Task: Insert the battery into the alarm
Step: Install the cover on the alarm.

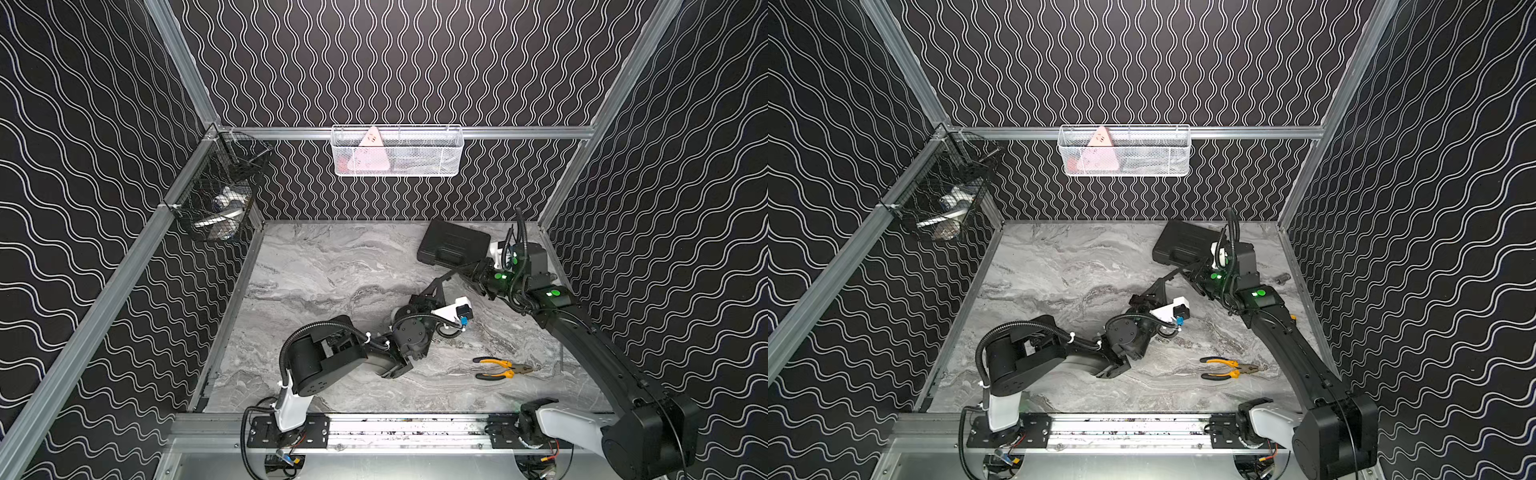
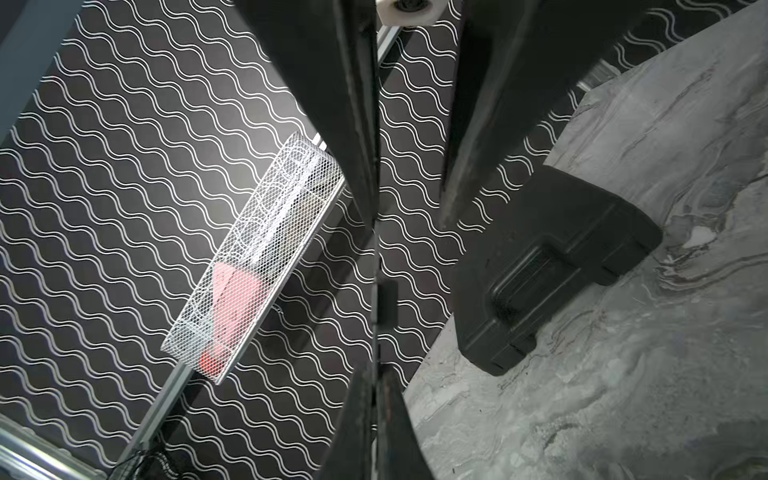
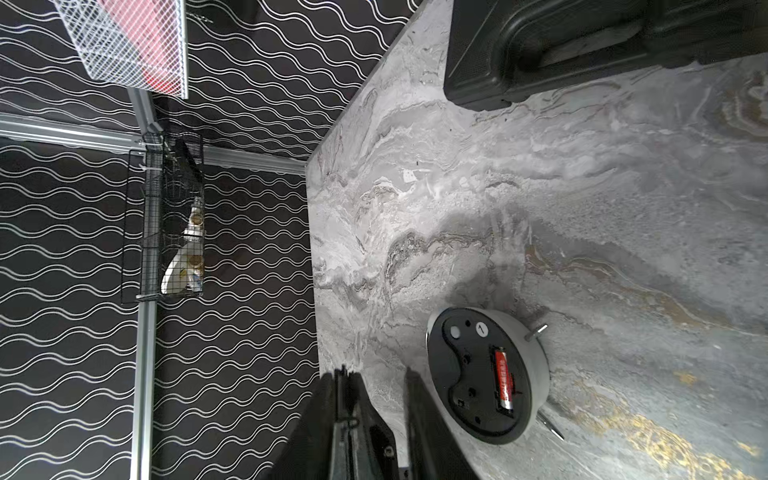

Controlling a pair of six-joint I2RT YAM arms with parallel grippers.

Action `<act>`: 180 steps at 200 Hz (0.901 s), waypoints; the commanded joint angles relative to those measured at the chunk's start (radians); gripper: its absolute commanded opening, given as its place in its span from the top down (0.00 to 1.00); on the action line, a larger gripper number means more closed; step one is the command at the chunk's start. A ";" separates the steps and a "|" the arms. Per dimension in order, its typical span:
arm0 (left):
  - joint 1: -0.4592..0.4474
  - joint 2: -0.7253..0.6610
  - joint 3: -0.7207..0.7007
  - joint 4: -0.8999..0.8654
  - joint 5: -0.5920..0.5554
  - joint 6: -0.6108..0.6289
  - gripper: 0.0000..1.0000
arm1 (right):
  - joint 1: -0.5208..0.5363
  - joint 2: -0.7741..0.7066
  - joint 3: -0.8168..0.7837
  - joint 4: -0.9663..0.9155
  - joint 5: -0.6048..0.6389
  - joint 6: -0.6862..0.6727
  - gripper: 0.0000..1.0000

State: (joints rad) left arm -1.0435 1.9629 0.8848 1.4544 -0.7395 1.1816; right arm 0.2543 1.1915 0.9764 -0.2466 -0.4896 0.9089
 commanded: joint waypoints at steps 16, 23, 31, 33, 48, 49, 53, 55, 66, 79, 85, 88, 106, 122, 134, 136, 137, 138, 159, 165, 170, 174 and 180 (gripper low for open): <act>-0.007 0.004 0.011 0.087 -0.026 0.069 1.00 | 0.002 -0.006 -0.003 0.070 -0.015 0.011 0.78; -0.009 0.006 0.014 0.087 -0.028 0.077 1.00 | 0.001 -0.005 -0.001 0.066 -0.012 0.009 0.80; -0.010 0.009 0.018 0.087 -0.030 0.085 1.00 | 0.001 -0.004 -0.001 0.069 -0.014 0.009 0.82; -0.010 0.010 0.019 0.087 -0.030 0.088 1.00 | 0.001 -0.003 -0.001 0.070 -0.016 0.011 0.83; -0.013 0.016 0.022 0.087 -0.032 0.094 1.00 | 0.001 0.001 -0.001 0.080 -0.026 0.016 0.87; -0.013 0.016 0.022 0.087 -0.032 0.094 1.00 | 0.001 0.002 -0.001 0.080 -0.027 0.017 0.87; -0.013 0.017 0.024 0.087 -0.032 0.093 1.00 | 0.001 0.003 -0.001 0.081 -0.030 0.018 0.87; -0.013 0.017 0.024 0.087 -0.033 0.094 1.00 | 0.002 0.004 -0.001 0.081 -0.031 0.018 0.88; -0.015 0.019 0.027 0.087 -0.036 0.096 1.00 | 0.001 0.008 0.001 0.077 -0.040 0.017 0.91; -0.016 0.022 0.031 0.087 -0.040 0.096 1.00 | 0.002 0.008 0.001 0.073 -0.046 0.014 0.93; -0.016 0.022 0.031 0.087 -0.041 0.098 1.00 | 0.001 0.007 0.001 0.074 -0.047 0.015 0.93; -0.016 0.023 0.032 0.087 -0.043 0.098 1.00 | 0.002 0.006 -0.001 0.073 -0.047 0.015 0.94; -0.016 0.025 0.034 0.087 -0.047 0.101 1.00 | 0.001 0.000 -0.002 0.066 -0.043 0.012 0.97; -0.019 0.027 0.039 0.087 -0.053 0.110 1.00 | 0.002 -0.007 -0.002 0.059 -0.038 0.008 0.98; -0.021 0.028 0.042 0.087 -0.055 0.115 1.00 | 0.001 -0.012 -0.001 0.051 -0.031 0.007 0.95; -0.021 0.028 0.043 0.087 -0.056 0.113 1.00 | 0.001 -0.012 -0.001 0.051 -0.031 0.007 0.93; -0.021 0.028 0.042 0.087 -0.056 0.113 1.00 | 0.002 -0.013 -0.001 0.050 -0.030 0.006 0.92; -0.021 0.028 0.043 0.087 -0.057 0.112 1.00 | 0.002 -0.013 -0.001 0.050 -0.029 0.006 0.92; -0.021 0.031 0.046 0.087 -0.067 0.112 1.00 | 0.001 -0.017 -0.002 0.051 -0.037 0.007 0.83; -0.021 0.032 0.048 0.087 -0.070 0.113 1.00 | 0.002 -0.018 -0.005 0.053 -0.039 0.006 0.83; -0.021 0.033 0.049 0.087 -0.072 0.113 1.00 | 0.001 -0.018 -0.006 0.056 -0.041 0.007 0.83; -0.021 0.033 0.051 0.087 -0.072 0.113 1.00 | 0.002 -0.018 -0.007 0.056 -0.042 0.007 0.83; -0.021 0.033 0.051 0.087 -0.072 0.112 1.00 | 0.002 -0.018 -0.007 0.053 -0.044 0.006 0.83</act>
State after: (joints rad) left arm -1.0645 1.9900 0.9257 1.4837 -0.7948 1.2720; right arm 0.2543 1.1778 0.9710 -0.1913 -0.5217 0.9226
